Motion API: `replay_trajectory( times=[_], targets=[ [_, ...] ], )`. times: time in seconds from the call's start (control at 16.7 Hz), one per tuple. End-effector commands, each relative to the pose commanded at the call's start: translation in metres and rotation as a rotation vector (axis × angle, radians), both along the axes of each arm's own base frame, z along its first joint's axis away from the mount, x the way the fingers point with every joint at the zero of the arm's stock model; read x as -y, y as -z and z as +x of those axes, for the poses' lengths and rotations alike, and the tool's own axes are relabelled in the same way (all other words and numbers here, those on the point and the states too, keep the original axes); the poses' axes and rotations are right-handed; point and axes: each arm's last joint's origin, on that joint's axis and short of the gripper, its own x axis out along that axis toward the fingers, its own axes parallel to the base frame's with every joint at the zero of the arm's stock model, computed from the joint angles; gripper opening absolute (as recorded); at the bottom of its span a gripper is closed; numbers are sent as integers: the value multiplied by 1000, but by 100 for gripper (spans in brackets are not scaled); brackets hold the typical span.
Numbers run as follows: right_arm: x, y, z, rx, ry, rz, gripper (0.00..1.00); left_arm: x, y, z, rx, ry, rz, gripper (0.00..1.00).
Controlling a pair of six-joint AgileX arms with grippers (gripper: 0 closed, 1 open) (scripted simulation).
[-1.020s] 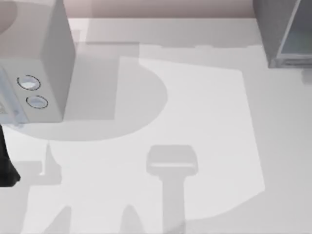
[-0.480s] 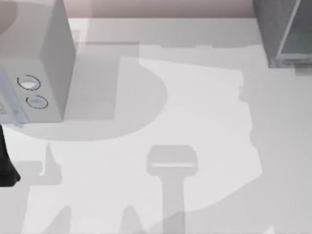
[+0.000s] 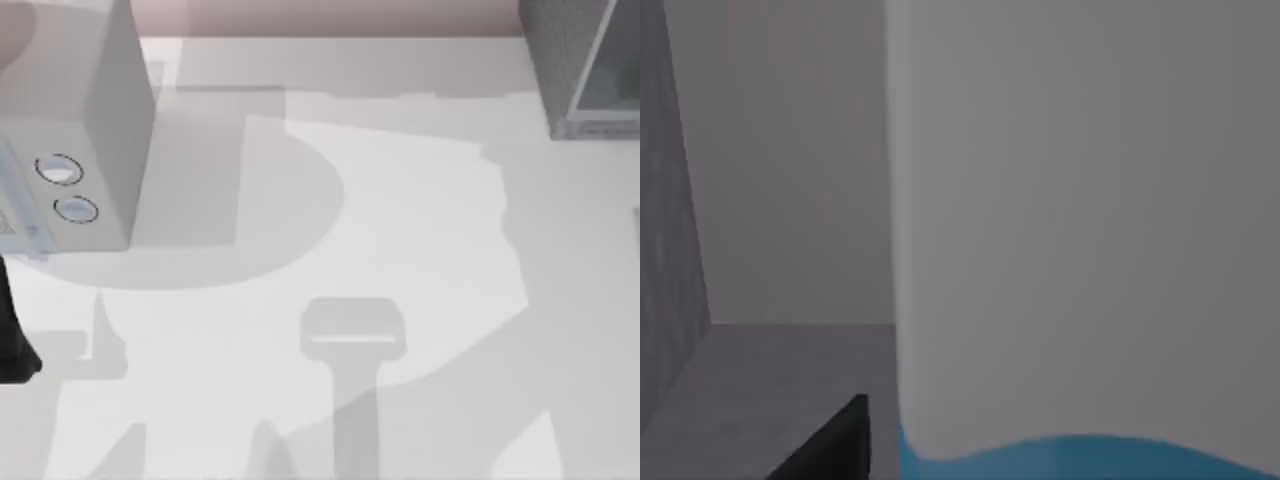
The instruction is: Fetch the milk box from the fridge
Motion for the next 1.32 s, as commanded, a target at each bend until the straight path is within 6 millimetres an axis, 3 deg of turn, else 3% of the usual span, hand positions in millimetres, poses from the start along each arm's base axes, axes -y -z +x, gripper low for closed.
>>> replay_trajectory(
  times=[0.24,1.02,1.32],
  targets=[
    [0,0,1,-1,0,0,100,0,0,0,0,0,0,100],
    [0,0,1,-1,0,0,2,0,0,0,0,0,0,100],
    [0,0,1,-1,0,0,0,0,0,0,0,0,0,100]
  ],
)
